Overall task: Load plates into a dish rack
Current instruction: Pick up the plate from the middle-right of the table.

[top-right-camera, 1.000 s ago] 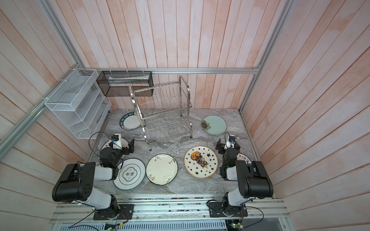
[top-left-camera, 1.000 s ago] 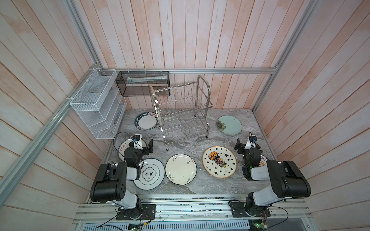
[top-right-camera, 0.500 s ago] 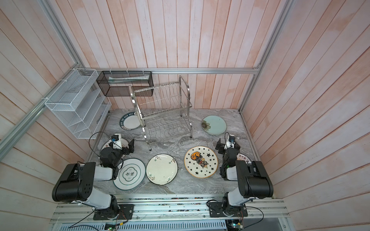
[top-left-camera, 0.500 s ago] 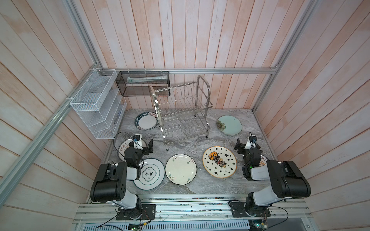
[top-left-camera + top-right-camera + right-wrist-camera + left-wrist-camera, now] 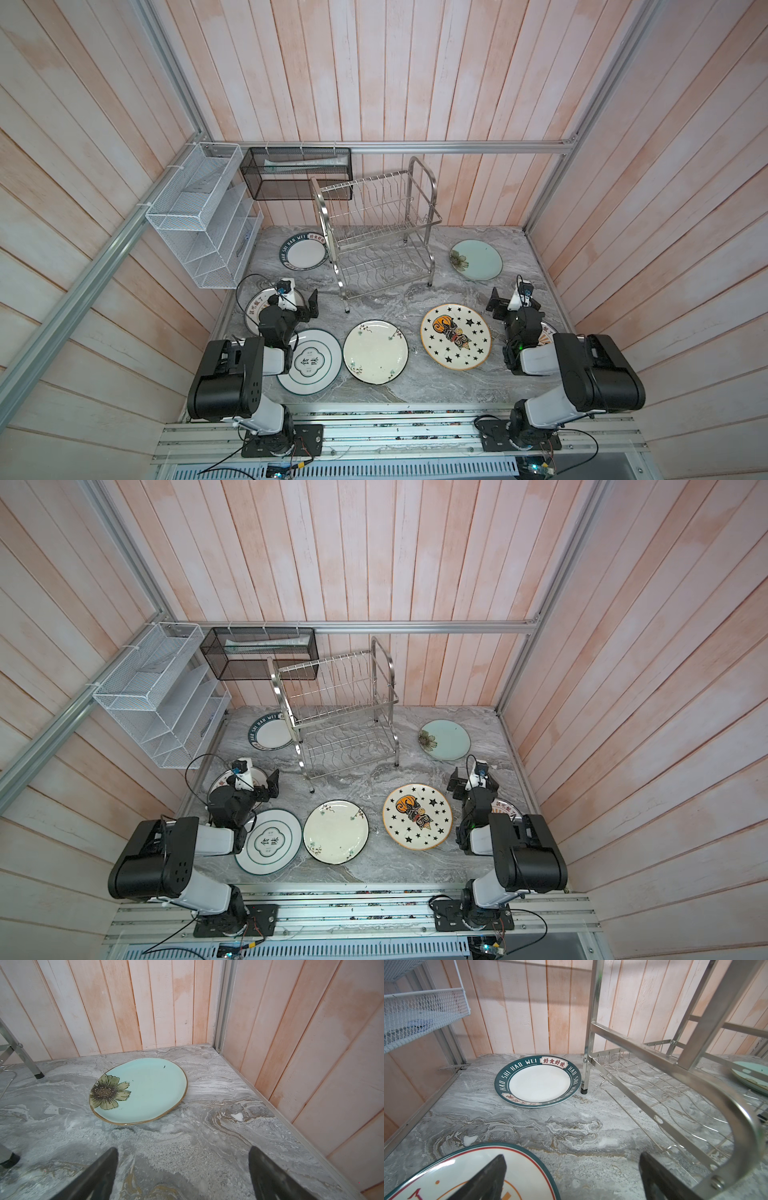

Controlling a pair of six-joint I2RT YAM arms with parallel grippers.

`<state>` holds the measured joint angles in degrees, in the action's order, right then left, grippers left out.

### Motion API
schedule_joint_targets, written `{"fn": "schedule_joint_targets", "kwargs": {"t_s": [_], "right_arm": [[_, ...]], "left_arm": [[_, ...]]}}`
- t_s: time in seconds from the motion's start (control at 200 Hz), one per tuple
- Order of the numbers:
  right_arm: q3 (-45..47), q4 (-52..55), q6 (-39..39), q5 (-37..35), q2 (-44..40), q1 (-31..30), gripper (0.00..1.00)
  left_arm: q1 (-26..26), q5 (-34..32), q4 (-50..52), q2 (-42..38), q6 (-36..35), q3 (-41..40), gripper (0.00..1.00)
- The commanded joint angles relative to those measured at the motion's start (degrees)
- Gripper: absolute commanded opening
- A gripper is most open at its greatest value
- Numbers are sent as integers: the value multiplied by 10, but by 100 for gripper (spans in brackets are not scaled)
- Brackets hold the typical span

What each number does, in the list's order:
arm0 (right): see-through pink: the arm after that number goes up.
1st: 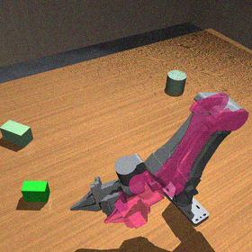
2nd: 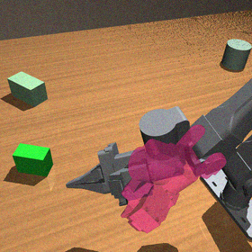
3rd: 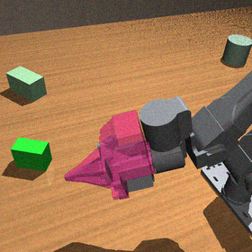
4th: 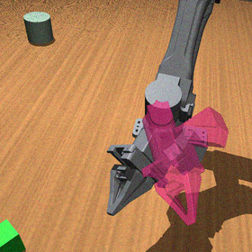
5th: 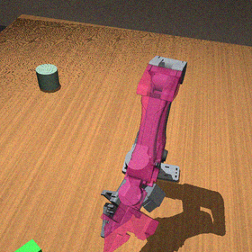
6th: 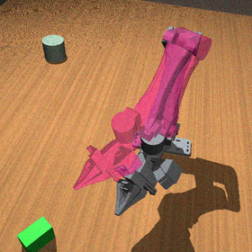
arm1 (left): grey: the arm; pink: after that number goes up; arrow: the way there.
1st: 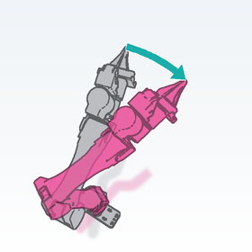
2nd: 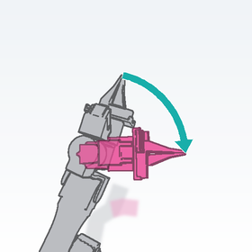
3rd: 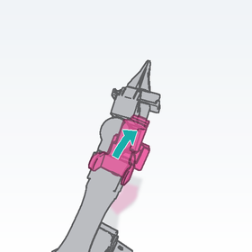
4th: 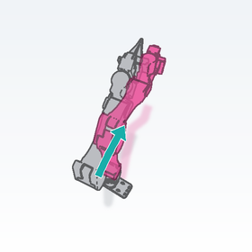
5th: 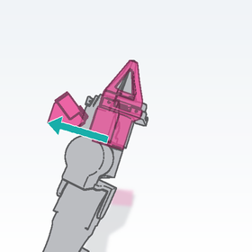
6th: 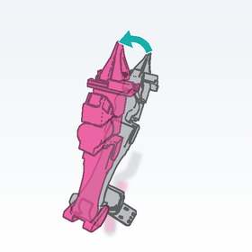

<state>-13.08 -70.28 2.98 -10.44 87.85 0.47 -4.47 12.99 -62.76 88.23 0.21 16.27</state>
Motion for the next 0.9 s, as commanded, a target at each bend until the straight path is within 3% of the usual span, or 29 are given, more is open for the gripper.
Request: {"fn": "schedule_joint_targets", "kwargs": {"t_s": [0.0, 0.08, 0.18, 0.355, 0.55, 0.715, 0.895], "right_arm": [[-3, -7, 0, 8, -5, 1, 98], [-8, 5, -5, -14, -19, -4, 98], [-31, 90, 1, -45, -63, -9, 98], [-82, 208, 51, -112, -121, -12, 98], [-162, 386, 116, 6, -203, -10, 98], [-232, 512, 160, 105, -209, 0, 98], [-240, 557, 232, 215, -222, 24, 98]], "left_arm": [[2, -3, -2, -1, -1, 5, 100], [4, 7, -1, -6, -6, 8, 100], [19, -16, 81, -50, -16, 30, 100], [30, -106, 214, -164, 32, 61, 100], [31, -93, 349, -269, 104, 120, 100], [45, -39, 442, -289, 128, 174, 100], [58, 3, 499, -284, 172, 228, 100]]}}
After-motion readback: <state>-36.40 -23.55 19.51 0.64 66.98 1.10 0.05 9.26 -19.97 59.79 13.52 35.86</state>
